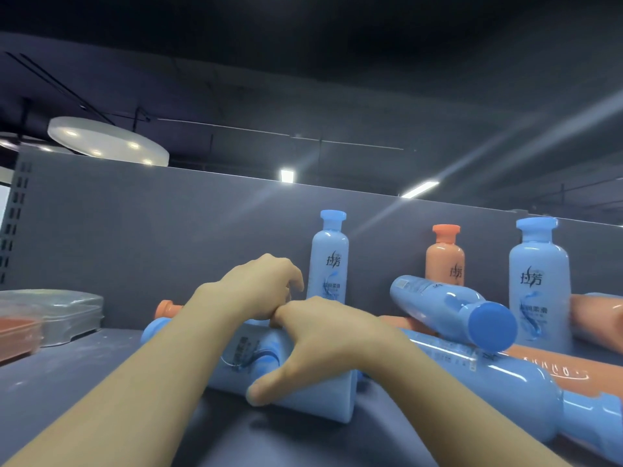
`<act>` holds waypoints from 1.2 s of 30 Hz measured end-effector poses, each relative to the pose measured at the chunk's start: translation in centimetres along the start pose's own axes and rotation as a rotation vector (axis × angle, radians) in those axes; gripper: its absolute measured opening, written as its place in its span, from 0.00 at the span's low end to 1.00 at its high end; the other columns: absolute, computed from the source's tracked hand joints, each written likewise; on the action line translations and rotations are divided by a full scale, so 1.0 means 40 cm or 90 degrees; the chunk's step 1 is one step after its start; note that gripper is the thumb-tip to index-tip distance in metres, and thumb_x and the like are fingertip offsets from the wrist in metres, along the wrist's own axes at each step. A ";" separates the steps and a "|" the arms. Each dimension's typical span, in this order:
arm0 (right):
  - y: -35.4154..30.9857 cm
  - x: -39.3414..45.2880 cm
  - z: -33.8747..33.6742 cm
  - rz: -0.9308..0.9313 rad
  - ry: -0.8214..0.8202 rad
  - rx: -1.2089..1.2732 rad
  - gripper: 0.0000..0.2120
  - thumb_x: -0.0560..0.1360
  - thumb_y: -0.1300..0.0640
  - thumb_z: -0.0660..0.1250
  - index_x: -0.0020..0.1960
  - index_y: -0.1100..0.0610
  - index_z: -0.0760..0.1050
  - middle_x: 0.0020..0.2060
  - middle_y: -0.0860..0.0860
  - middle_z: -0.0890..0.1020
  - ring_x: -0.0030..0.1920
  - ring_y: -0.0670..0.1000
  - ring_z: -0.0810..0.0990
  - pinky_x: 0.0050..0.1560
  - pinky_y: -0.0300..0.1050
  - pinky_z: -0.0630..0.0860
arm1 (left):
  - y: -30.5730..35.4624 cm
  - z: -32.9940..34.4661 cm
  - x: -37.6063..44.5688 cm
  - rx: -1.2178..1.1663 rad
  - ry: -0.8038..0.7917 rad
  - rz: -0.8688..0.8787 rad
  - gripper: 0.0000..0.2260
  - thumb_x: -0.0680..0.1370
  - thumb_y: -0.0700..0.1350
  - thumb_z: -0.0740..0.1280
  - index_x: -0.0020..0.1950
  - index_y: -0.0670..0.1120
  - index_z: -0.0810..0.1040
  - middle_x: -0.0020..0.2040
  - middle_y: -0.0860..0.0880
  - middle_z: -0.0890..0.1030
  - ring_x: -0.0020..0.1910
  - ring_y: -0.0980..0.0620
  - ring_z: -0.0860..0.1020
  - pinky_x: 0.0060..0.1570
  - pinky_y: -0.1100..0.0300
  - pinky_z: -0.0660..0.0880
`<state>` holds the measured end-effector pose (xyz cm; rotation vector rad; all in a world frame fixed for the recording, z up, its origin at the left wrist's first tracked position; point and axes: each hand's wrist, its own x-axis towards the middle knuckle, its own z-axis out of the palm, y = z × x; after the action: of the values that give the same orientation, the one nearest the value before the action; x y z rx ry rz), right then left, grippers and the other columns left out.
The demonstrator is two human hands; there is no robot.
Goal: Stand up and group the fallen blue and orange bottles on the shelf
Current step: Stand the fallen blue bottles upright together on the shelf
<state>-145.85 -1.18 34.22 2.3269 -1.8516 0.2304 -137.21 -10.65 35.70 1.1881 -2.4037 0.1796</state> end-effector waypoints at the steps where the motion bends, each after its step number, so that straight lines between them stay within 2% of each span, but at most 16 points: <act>1: -0.003 0.001 0.004 -0.003 0.005 -0.012 0.28 0.66 0.39 0.72 0.56 0.59 0.75 0.47 0.51 0.79 0.46 0.52 0.77 0.37 0.42 0.72 | -0.003 0.002 0.002 -0.002 -0.002 0.003 0.19 0.76 0.37 0.57 0.62 0.52 0.75 0.55 0.52 0.80 0.48 0.50 0.74 0.43 0.60 0.69; 4: -0.008 0.009 0.010 -0.012 0.015 -0.044 0.29 0.65 0.39 0.73 0.55 0.60 0.75 0.46 0.52 0.79 0.47 0.53 0.78 0.40 0.44 0.73 | -0.006 0.004 0.006 -0.004 0.004 0.008 0.19 0.76 0.37 0.57 0.62 0.53 0.75 0.54 0.53 0.80 0.48 0.50 0.75 0.43 0.59 0.69; 11: -0.013 0.015 0.004 0.026 0.022 -0.023 0.26 0.64 0.41 0.74 0.51 0.60 0.77 0.40 0.50 0.76 0.39 0.50 0.75 0.33 0.42 0.70 | -0.002 -0.004 0.004 -0.024 0.041 0.011 0.18 0.76 0.37 0.58 0.60 0.52 0.76 0.55 0.50 0.79 0.52 0.46 0.77 0.43 0.57 0.71; 18: -0.021 0.008 0.004 0.043 0.015 -0.015 0.24 0.64 0.41 0.74 0.49 0.59 0.76 0.39 0.49 0.75 0.37 0.49 0.73 0.33 0.42 0.69 | 0.004 -0.007 -0.007 -0.038 0.069 0.014 0.16 0.76 0.36 0.59 0.58 0.51 0.78 0.54 0.50 0.80 0.51 0.46 0.78 0.43 0.56 0.72; 22: -0.032 0.004 0.011 0.009 0.020 -0.095 0.20 0.66 0.43 0.73 0.40 0.57 0.70 0.34 0.49 0.72 0.32 0.48 0.69 0.29 0.41 0.65 | 0.006 -0.005 -0.009 -0.032 0.102 0.011 0.17 0.76 0.36 0.59 0.59 0.52 0.77 0.54 0.50 0.80 0.51 0.46 0.78 0.48 0.54 0.75; 24: -0.039 0.003 0.016 -0.008 0.034 -0.114 0.20 0.66 0.45 0.73 0.36 0.57 0.66 0.31 0.49 0.70 0.30 0.47 0.67 0.28 0.41 0.63 | 0.006 -0.007 -0.007 -0.028 0.131 0.011 0.18 0.76 0.35 0.58 0.60 0.52 0.77 0.53 0.51 0.81 0.49 0.48 0.78 0.45 0.56 0.74; 26: -0.042 0.002 0.018 -0.011 0.065 -0.108 0.21 0.65 0.47 0.74 0.34 0.56 0.64 0.31 0.49 0.69 0.29 0.47 0.67 0.27 0.41 0.61 | 0.008 -0.017 -0.006 -0.015 0.172 0.003 0.18 0.76 0.36 0.58 0.60 0.53 0.77 0.54 0.52 0.80 0.49 0.48 0.77 0.43 0.58 0.70; 29: -0.044 -0.006 0.015 -0.007 0.107 -0.089 0.22 0.62 0.49 0.75 0.33 0.56 0.62 0.30 0.49 0.68 0.29 0.48 0.67 0.26 0.40 0.61 | 0.019 -0.042 -0.011 -0.003 0.276 -0.024 0.17 0.77 0.38 0.57 0.60 0.52 0.77 0.58 0.48 0.79 0.52 0.43 0.76 0.43 0.57 0.68; 32: -0.034 -0.012 0.008 0.010 0.127 -0.028 0.21 0.60 0.51 0.76 0.32 0.56 0.63 0.28 0.49 0.68 0.28 0.49 0.67 0.26 0.39 0.62 | 0.030 -0.071 -0.027 -0.002 0.443 -0.119 0.12 0.76 0.36 0.59 0.54 0.44 0.79 0.51 0.43 0.79 0.45 0.41 0.74 0.41 0.57 0.64; 34: -0.021 -0.009 0.003 0.024 0.152 0.024 0.22 0.59 0.52 0.76 0.31 0.56 0.61 0.27 0.49 0.66 0.28 0.50 0.65 0.26 0.40 0.60 | 0.032 -0.082 -0.035 0.003 0.522 -0.155 0.12 0.76 0.36 0.59 0.54 0.43 0.79 0.49 0.43 0.80 0.48 0.39 0.77 0.41 0.57 0.63; 36: -0.006 -0.004 -0.002 0.044 0.185 0.081 0.25 0.59 0.51 0.76 0.31 0.56 0.58 0.27 0.49 0.63 0.28 0.50 0.62 0.26 0.41 0.58 | 0.036 -0.082 -0.039 0.005 0.569 -0.139 0.13 0.76 0.37 0.58 0.55 0.43 0.79 0.50 0.43 0.81 0.50 0.40 0.76 0.43 0.56 0.61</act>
<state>-145.65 -0.95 34.27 2.1673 -1.8201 0.6754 -136.39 -7.62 38.03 1.0518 -1.4901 0.5226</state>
